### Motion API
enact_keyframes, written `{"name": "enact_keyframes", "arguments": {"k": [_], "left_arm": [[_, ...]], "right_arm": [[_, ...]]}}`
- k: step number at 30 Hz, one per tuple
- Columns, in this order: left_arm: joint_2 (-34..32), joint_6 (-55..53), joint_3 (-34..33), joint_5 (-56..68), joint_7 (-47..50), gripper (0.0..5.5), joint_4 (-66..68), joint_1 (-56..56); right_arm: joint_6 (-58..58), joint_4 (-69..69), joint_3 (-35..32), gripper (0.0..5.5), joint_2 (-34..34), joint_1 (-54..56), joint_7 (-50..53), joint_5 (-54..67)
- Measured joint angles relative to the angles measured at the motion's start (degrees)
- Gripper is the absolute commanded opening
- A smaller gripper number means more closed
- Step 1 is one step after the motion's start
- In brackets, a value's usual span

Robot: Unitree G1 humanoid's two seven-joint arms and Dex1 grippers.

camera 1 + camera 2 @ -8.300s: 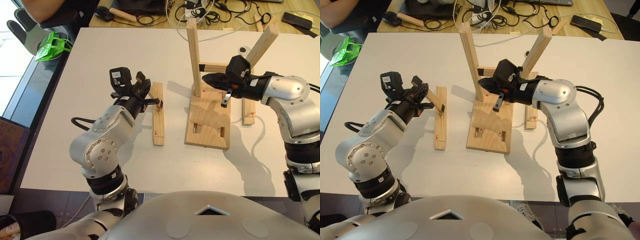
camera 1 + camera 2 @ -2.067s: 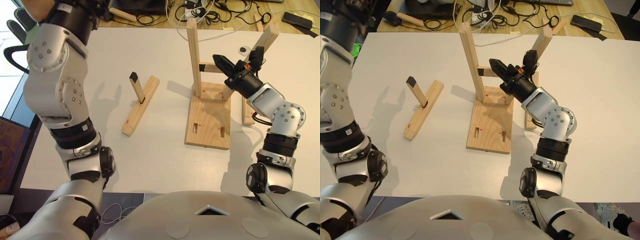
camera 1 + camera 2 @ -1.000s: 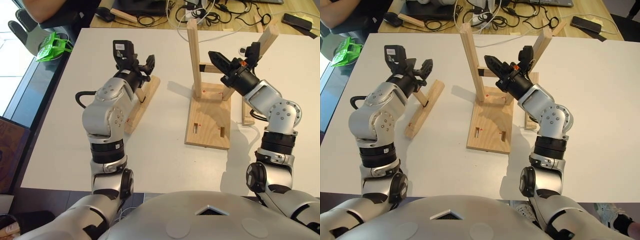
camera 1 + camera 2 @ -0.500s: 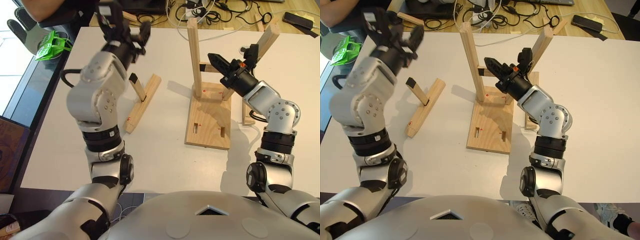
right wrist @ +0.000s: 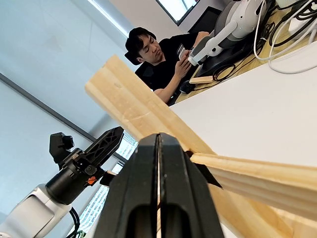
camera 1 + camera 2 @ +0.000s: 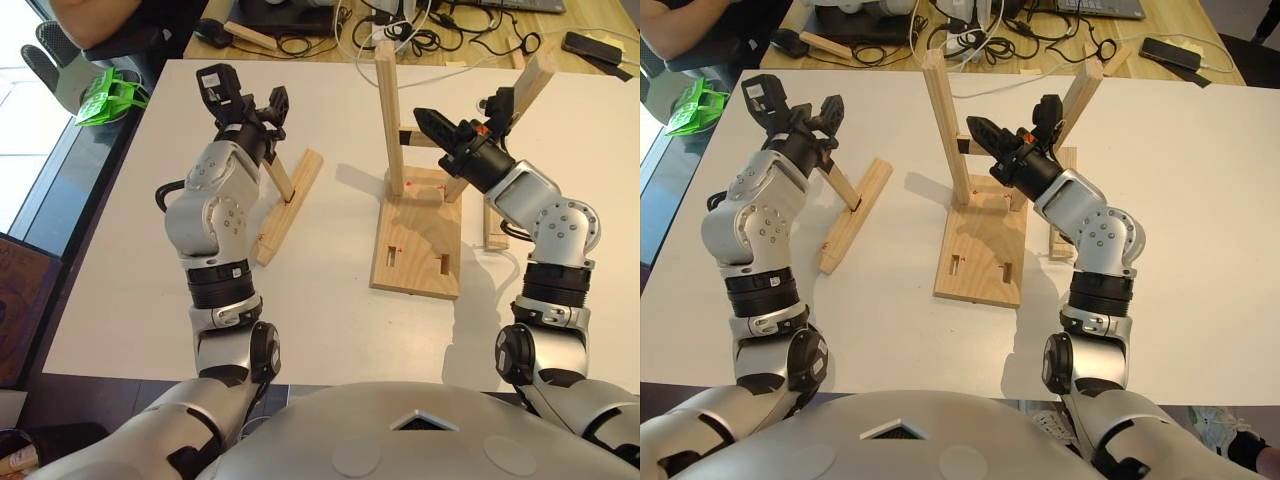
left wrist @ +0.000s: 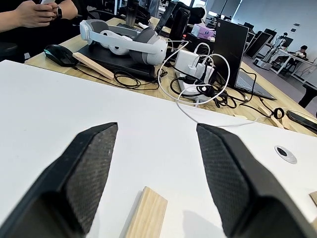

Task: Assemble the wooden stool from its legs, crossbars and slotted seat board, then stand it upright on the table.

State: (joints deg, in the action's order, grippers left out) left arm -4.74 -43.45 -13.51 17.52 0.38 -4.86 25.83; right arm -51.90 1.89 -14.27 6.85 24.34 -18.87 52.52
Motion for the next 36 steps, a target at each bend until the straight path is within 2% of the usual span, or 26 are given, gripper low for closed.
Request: {"name": "enact_keyframes", "arguments": {"k": [6, 10, 13, 15, 16, 20, 27, 36], "left_arm": [[-0.5, -3.1, -0.6, 2.3, -0.3, 2.94, -4.8, 0.6], [-3.5, -2.5, -2.3, 3.5, -0.4, 2.94, -11.2, 8.8], [-11.0, -4.3, -3.4, 1.6, -0.9, 2.94, -12.0, 10.2], [-17.1, -6.3, -3.0, -1.7, -2.3, 2.94, -9.7, 3.5], [-18.0, -6.8, -2.5, -2.6, -2.8, 2.94, -9.1, 0.9], [-19.9, -8.7, 3.6, -4.0, -7.4, 2.94, -8.2, -8.7], [-16.7, -12.2, 14.6, 0.1, -14.2, 2.94, -17.8, -11.4], [-13.8, -15.1, 23.4, -1.4, -12.5, 2.94, -22.2, -15.5]], "right_arm": [[-0.1, 0.4, -0.7, 0.0, 0.0, 0.1, -0.2, 0.4], [-0.2, 0.3, -1.3, 0.0, 0.0, 0.1, -0.1, 0.5], [-0.3, 0.0, -1.7, 0.0, 0.1, -0.1, 0.1, 0.5], [-0.3, -0.5, -1.8, 0.0, 0.1, -0.5, 0.5, 0.6], [-0.3, -0.8, -1.9, 0.0, 0.1, -0.7, 0.6, 0.6], [-0.4, -1.5, -1.9, 0.0, -0.1, -0.9, 0.9, 0.7], [-0.4, -1.5, -1.9, 0.0, -0.2, -0.9, 1.0, 0.6], [1.1, -1.9, -1.7, 0.0, -1.5, -0.9, 1.6, 0.5]]}}
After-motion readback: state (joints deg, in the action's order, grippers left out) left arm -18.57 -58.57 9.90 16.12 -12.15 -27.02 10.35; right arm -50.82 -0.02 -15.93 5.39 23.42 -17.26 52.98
